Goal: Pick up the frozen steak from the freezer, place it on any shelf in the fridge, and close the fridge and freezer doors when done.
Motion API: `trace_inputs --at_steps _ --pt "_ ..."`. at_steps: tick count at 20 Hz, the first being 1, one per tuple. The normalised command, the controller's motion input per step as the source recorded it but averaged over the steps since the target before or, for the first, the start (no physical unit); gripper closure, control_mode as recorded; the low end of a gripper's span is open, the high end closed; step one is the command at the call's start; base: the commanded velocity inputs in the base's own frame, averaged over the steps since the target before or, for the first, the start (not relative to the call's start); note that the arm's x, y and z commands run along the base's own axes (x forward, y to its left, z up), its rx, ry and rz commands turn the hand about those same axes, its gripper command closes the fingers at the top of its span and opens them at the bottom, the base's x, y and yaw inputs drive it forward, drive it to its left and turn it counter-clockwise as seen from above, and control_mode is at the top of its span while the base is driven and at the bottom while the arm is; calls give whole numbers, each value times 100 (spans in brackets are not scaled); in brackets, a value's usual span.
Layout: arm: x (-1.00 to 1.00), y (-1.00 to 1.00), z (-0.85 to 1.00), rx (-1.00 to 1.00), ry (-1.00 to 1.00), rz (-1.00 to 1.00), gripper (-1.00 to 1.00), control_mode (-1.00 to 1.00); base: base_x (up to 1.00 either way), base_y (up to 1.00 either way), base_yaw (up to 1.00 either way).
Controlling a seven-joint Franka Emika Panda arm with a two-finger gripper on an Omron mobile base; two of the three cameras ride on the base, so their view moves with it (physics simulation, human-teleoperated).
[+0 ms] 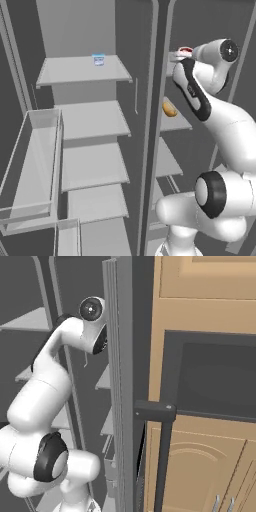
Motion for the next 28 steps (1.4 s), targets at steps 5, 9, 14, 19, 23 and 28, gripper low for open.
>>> trace_inputs --at_steps 5,9,14,19,23,28 --pt "-100 5 49 0 -7 15 100 -100 0 0 0" --pt "-100 1 34 -2 0 18 100 -100 0 0 0" --pt "-100 7 -6 -12 13 18 100 -100 0 0 0" --pt "-100 15 -87 -29 35 22 100 -100 0 0 0" --pt "-100 19 -97 -37 43 16 100 -100 0 0 0" --pt "-39 8 -43 -23 19 2 100 -100 0 0 0"
